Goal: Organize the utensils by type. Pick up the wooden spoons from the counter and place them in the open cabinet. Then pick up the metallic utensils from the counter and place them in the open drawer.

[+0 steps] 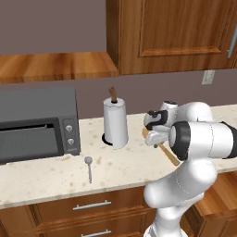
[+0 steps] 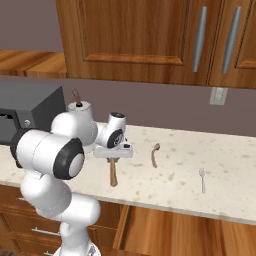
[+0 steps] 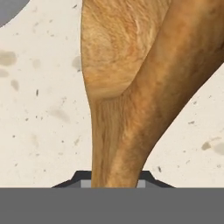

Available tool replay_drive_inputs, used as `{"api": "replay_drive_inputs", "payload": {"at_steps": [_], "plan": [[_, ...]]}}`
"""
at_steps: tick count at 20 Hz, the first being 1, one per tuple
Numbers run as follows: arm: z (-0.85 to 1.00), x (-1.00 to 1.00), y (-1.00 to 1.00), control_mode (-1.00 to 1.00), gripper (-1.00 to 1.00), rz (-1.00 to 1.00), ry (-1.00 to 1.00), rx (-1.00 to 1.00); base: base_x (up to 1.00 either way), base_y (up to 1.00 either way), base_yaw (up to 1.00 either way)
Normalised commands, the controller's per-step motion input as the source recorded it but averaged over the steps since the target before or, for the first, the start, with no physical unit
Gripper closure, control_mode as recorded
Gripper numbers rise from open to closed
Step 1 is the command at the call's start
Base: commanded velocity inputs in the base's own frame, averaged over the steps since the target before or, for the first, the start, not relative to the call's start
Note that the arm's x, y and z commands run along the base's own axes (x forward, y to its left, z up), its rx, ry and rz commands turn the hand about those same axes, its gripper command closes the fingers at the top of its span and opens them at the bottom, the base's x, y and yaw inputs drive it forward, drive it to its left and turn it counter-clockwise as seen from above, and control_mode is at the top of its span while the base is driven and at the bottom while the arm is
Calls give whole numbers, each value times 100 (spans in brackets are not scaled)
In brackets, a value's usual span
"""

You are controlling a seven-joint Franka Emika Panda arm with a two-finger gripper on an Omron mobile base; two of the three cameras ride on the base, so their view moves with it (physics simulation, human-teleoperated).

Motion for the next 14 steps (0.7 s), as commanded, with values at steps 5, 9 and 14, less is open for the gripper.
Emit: {"api": "replay_drive_inputs", "payload": {"at_steps": [5,9,14], "plan": [[82,-30,6,-100,100,36,-14,-3,0,0,0],[79,-45,9,-100,100,46,-11,-12,0,0,0],[69,-49,15,-100,100,43,-14,-15,0,0,0]]}}
